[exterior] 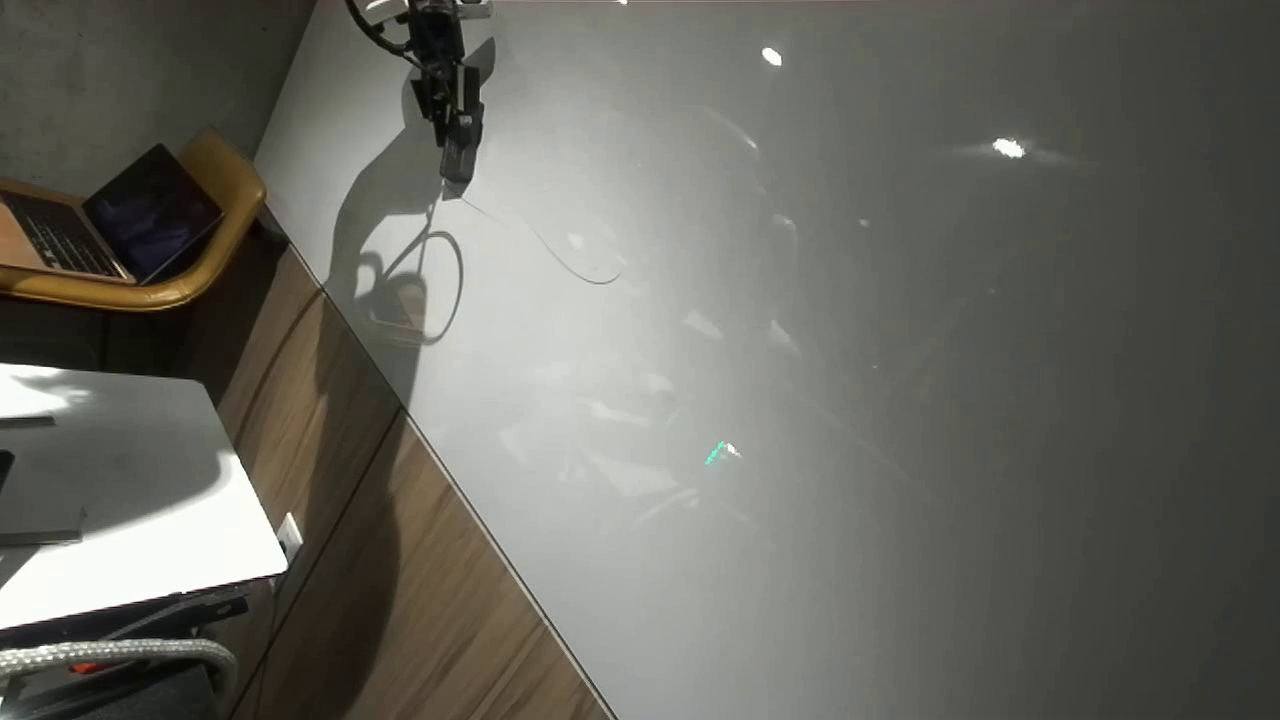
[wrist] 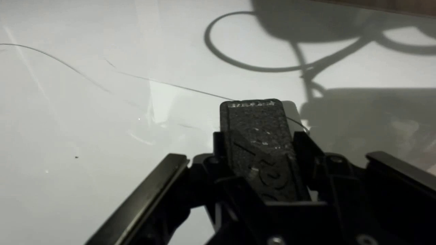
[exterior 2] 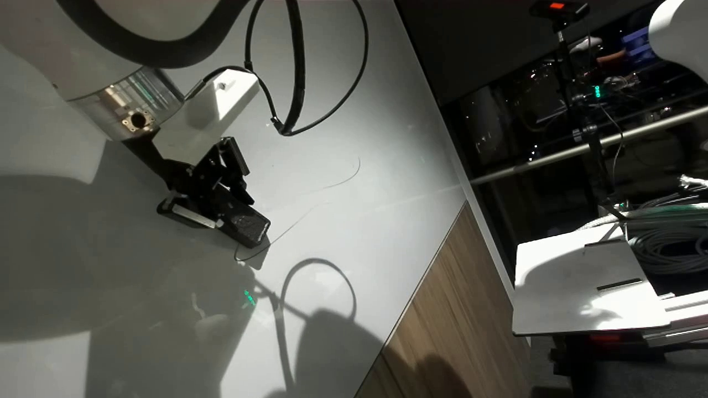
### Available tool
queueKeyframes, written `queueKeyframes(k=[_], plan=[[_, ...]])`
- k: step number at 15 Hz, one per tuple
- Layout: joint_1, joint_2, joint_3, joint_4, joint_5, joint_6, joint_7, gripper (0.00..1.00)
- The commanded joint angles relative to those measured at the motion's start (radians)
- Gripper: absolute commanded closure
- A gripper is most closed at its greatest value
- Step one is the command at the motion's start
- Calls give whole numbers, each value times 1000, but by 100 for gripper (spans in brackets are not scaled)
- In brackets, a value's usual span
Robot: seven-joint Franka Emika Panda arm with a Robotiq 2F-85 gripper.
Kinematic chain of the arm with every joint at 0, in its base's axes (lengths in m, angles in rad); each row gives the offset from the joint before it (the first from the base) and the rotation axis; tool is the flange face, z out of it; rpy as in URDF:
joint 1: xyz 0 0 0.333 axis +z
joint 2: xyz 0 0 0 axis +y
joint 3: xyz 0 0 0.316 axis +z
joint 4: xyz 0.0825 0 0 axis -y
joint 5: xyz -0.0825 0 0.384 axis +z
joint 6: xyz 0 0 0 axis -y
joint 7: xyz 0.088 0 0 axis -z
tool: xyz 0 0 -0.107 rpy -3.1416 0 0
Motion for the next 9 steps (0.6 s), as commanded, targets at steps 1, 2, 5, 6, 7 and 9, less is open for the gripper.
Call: queueKeyframes(k=[1, 2, 5, 6, 7, 9], plan=[[40, 105, -27, 164, -31, 69, -54, 73], [47, 121, -30, 188, -25, 69, -61, 73], [59, 171, -44, 245, -3, 63, -92, 73], [55, 181, -50, 261, 7, 50, -112, 73], [49, 184, -57, 279, 16, 28, -139, 73], [40, 171, -72, 325, 40, -10, -196, 73]])
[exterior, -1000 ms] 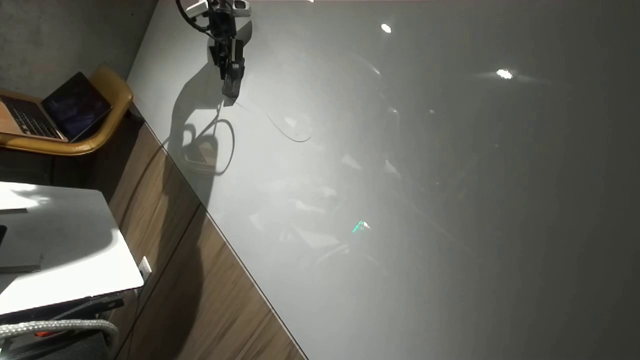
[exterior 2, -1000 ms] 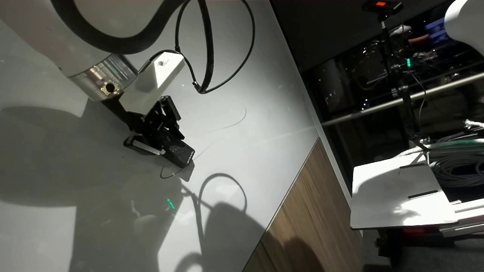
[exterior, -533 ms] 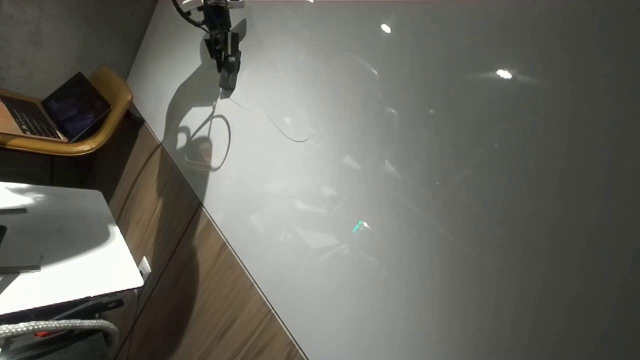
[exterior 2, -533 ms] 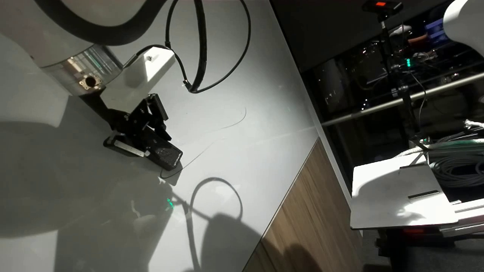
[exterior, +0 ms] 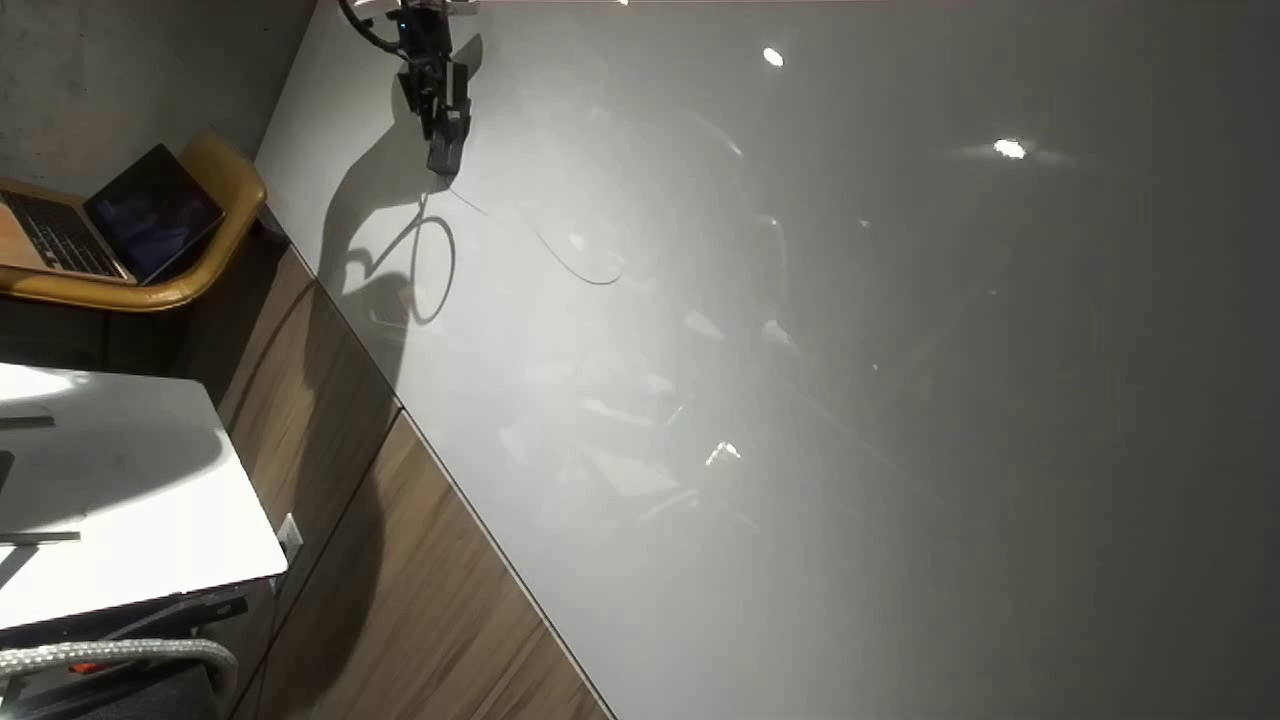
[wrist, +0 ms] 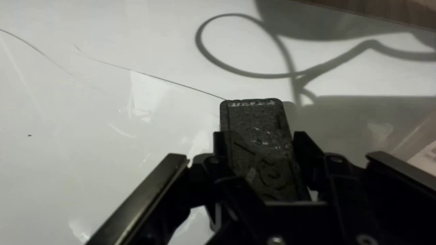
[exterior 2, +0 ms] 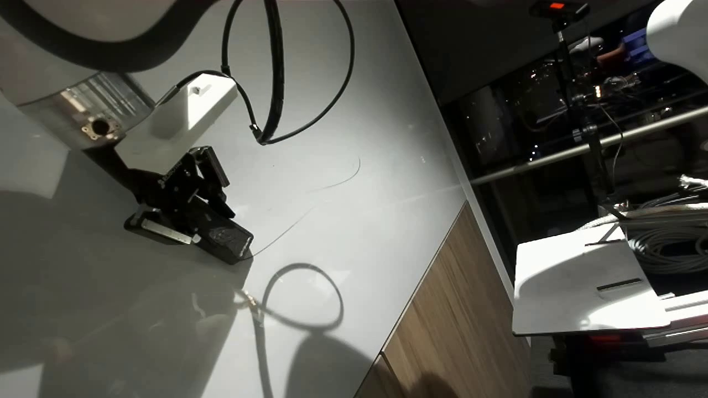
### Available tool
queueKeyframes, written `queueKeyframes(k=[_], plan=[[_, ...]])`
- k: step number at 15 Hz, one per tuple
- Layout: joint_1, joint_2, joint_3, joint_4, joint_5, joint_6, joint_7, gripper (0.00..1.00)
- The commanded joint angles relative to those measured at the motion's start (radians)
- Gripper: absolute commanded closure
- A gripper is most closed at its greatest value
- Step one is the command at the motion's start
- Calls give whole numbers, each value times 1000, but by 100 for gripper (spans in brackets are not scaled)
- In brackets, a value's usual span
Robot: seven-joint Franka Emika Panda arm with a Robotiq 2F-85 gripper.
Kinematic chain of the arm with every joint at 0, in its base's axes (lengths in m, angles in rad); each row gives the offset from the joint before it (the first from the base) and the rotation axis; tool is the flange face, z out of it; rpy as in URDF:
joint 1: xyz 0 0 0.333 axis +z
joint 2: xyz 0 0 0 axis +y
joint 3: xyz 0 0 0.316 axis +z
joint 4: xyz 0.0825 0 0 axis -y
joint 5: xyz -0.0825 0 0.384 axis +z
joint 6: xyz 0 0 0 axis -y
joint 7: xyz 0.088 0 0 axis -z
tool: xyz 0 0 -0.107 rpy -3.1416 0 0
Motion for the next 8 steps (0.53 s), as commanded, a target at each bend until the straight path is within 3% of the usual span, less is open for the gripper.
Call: queueKeyframes(k=[1, 8], plan=[[-16, 57, -56, 175, 25, 19, -145, 73], [49, 45, -124, 358, 44, -61, -267, 73]])
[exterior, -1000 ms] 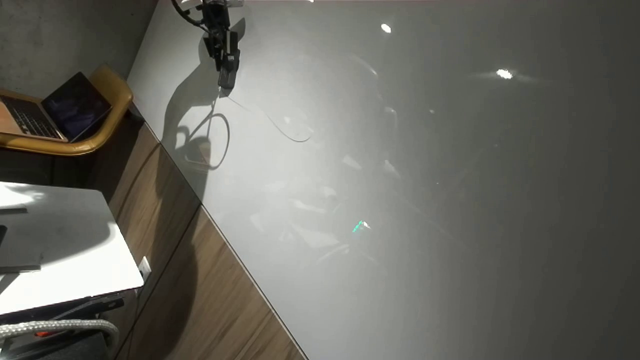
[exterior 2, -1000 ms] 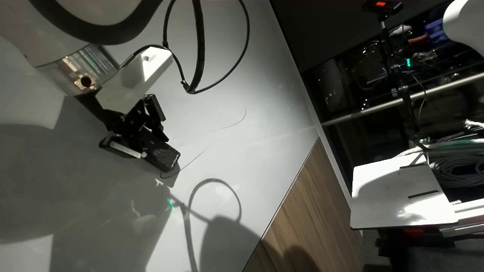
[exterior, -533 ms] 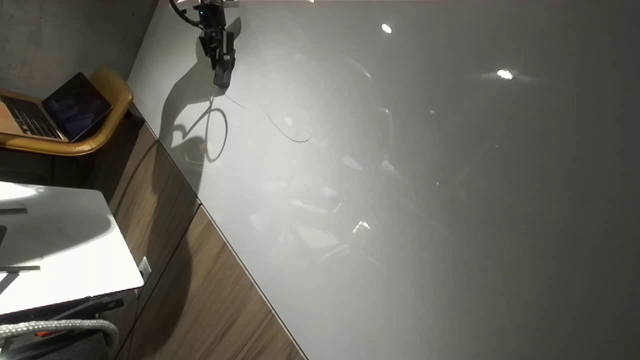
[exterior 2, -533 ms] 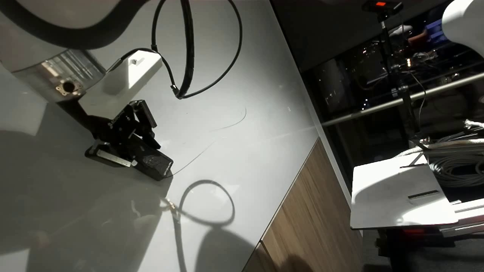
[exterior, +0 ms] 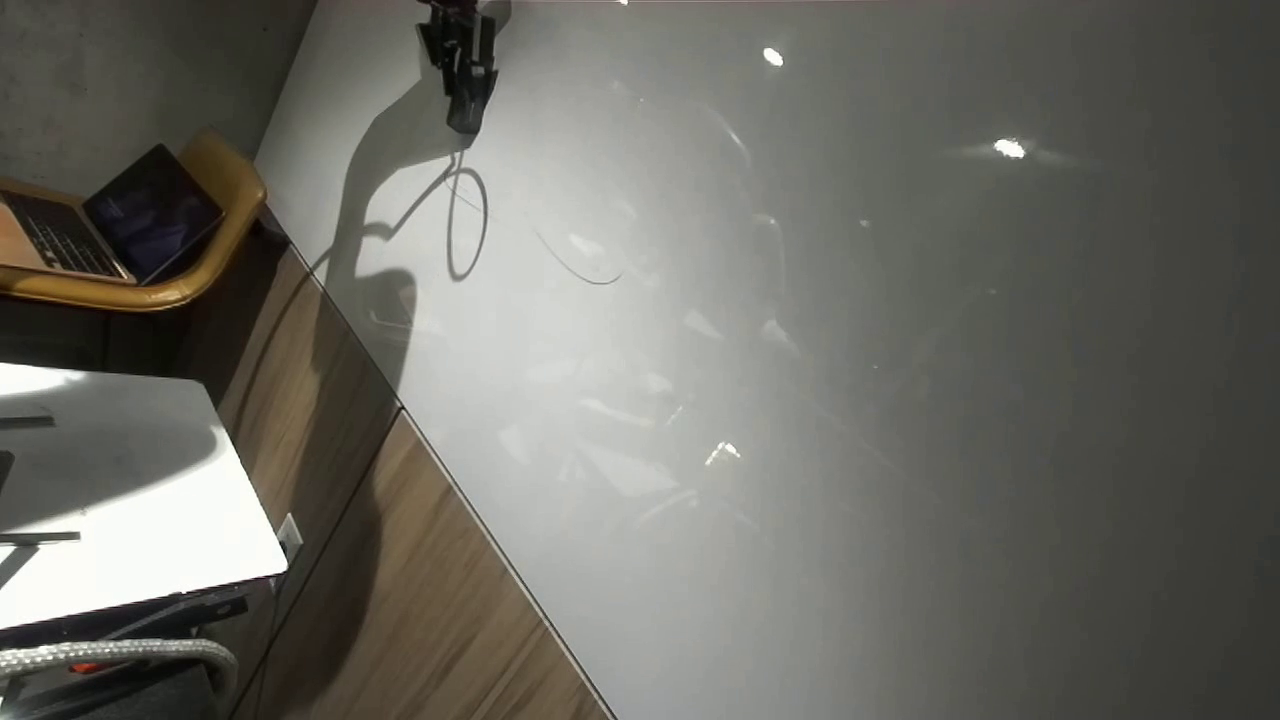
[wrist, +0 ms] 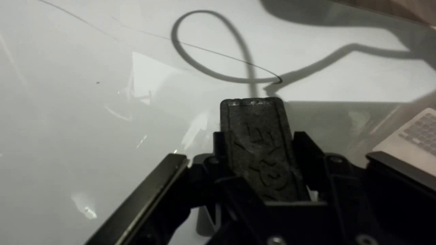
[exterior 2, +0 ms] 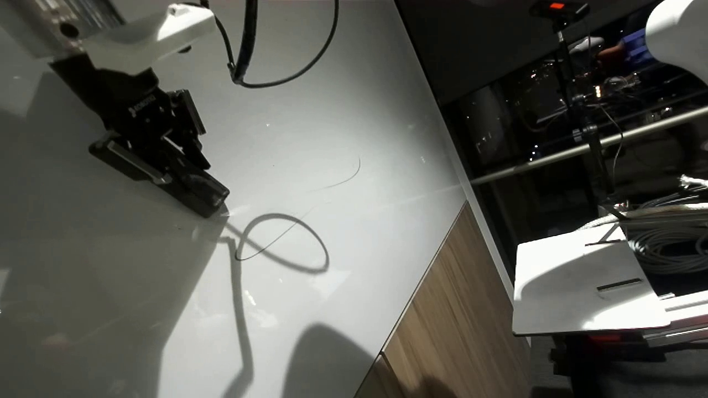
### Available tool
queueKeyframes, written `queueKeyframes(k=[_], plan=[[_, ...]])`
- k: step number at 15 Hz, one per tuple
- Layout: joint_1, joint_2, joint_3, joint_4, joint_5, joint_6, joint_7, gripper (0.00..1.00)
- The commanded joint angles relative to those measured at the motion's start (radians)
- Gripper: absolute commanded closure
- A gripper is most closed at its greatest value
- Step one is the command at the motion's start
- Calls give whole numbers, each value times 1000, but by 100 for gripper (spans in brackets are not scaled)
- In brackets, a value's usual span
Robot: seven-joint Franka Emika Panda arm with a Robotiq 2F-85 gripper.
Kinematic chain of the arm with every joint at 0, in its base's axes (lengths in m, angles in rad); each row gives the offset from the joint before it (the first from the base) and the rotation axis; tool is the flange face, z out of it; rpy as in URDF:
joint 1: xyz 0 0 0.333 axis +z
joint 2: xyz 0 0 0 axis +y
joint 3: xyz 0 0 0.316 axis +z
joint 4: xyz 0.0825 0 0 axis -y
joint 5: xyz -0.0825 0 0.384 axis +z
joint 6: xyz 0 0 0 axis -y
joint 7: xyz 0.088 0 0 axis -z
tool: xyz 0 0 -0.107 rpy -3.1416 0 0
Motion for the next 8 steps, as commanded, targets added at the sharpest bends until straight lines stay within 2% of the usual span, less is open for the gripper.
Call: queueKeyframes(k=[1, 4, 8], plan=[[5, 27, -35, 140, -48, 40, -91, 73], [4, 46, -30, 165, -33, 60, -89, 73], [-22, 71, -20, 136, -7, 85, -68, 73]])
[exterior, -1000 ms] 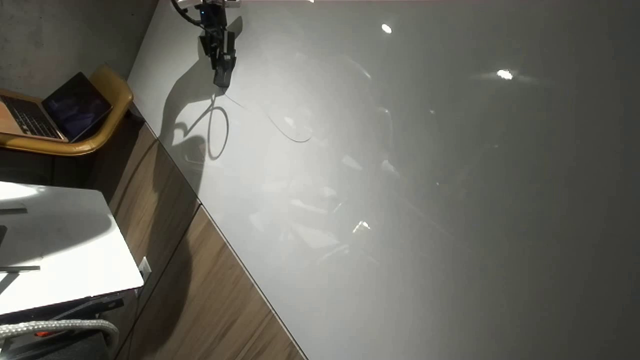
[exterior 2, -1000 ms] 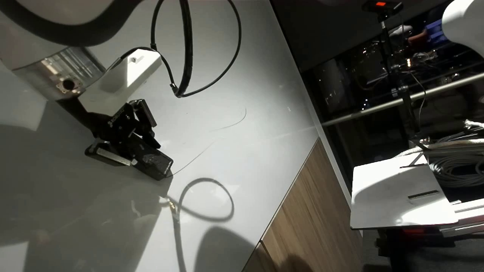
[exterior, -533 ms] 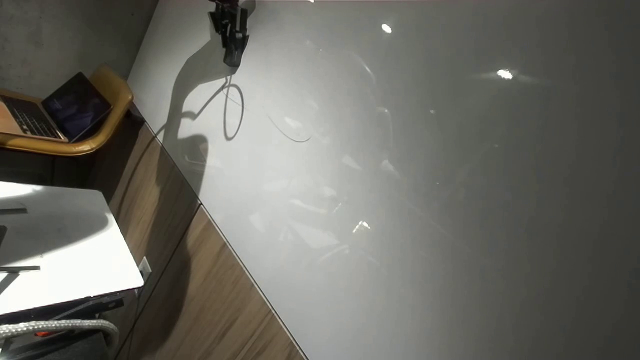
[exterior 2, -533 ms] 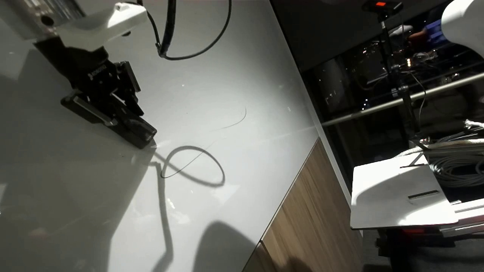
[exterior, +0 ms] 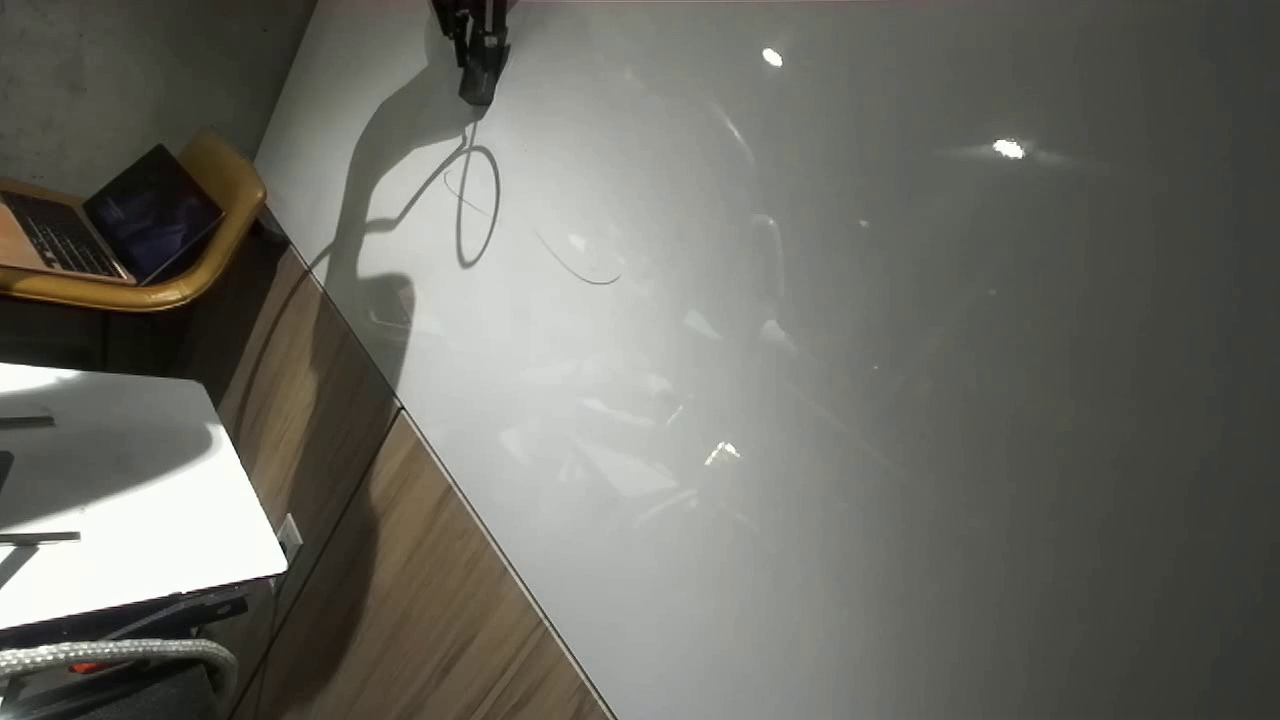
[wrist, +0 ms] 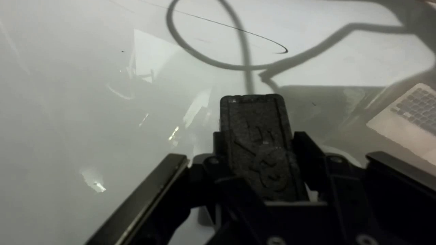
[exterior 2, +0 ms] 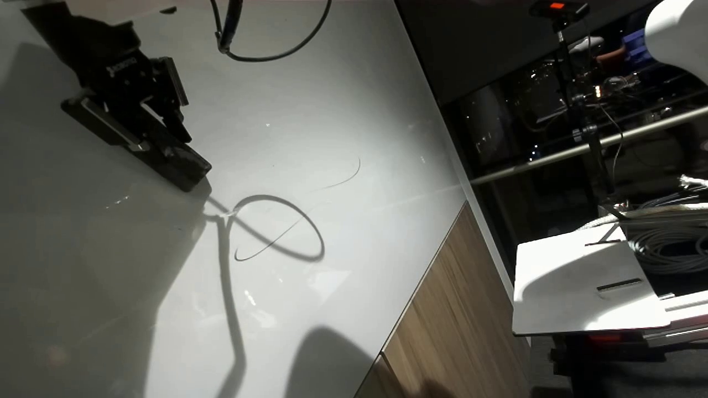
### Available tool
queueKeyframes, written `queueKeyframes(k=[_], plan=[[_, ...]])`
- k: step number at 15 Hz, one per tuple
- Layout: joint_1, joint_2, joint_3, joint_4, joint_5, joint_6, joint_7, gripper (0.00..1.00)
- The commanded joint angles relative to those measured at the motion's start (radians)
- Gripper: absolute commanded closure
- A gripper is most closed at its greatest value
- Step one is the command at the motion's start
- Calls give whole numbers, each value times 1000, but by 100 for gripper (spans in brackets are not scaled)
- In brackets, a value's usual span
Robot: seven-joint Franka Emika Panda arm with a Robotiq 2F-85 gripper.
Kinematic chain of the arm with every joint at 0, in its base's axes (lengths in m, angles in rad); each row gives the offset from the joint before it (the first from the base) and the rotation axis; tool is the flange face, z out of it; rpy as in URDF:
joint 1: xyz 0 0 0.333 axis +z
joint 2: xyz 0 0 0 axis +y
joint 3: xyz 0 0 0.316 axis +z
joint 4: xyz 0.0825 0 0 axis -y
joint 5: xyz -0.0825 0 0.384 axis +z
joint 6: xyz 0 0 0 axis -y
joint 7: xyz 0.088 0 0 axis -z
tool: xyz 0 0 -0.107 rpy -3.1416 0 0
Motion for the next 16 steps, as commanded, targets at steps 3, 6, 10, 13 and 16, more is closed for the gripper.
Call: queueKeyframes(k=[3, 6, 10, 13, 16], plan=[[-71, 75, 1, -2, 31, 118, -4, 73], [-89, 81, 2, -46, 63, 131, 20, 73], [-112, 83, 3, -128, 90, 152, 50, 73], [-128, 84, 5, -199, 104, 176, 78, 73], [-128, 74, -6, -247, 85, 202, 116, 73]])
